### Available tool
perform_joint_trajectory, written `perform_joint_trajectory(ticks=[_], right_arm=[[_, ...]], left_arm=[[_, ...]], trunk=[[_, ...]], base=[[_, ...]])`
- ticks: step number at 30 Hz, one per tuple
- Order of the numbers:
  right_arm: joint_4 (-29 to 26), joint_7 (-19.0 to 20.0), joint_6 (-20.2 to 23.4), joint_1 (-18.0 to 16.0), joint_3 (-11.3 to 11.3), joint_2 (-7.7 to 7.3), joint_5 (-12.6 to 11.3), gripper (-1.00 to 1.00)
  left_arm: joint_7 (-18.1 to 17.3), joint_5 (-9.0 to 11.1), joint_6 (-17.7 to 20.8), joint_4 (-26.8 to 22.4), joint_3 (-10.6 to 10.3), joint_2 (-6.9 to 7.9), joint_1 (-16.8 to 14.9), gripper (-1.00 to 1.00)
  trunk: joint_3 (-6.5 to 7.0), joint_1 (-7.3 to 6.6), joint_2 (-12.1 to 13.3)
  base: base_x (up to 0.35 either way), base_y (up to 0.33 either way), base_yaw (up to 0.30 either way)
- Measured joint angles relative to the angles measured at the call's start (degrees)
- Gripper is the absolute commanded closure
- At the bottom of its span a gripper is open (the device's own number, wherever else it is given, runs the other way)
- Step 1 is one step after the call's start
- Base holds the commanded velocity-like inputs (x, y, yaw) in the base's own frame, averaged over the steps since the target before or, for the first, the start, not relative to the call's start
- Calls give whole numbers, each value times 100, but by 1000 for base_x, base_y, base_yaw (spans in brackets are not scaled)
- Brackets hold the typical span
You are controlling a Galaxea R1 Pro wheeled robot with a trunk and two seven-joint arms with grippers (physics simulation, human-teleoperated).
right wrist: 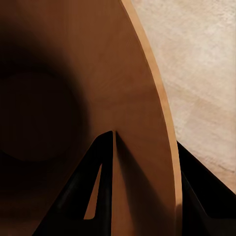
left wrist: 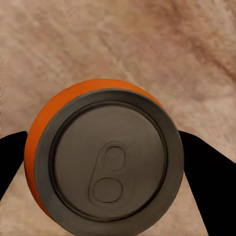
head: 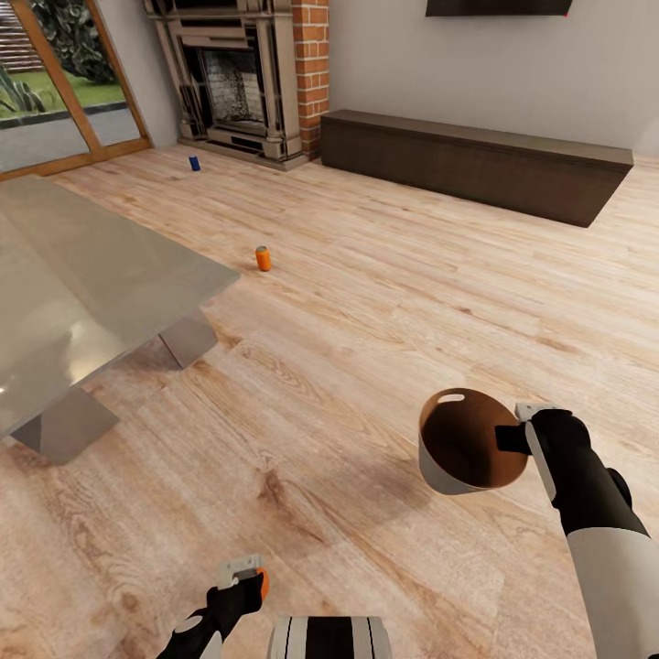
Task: Put the three can of soda from the living room inside the tash can in the kitchen.
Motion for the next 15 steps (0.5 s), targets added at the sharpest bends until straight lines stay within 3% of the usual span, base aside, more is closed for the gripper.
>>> perform_joint_trajectory(ticks=[5, 15], right_arm=[[0, -1, 0, 0, 3, 1, 7, 100], [-1, -1, 0, -1, 4, 1, 8, 100]], left_arm=[[6, 5, 5, -3, -2, 3, 0, 100], [-5, -10, 95, -8, -4, -4, -7, 100]], trunk=[[0, 0, 0], [221, -26, 13]], base=[[0, 0, 0], [0, 0, 0]])
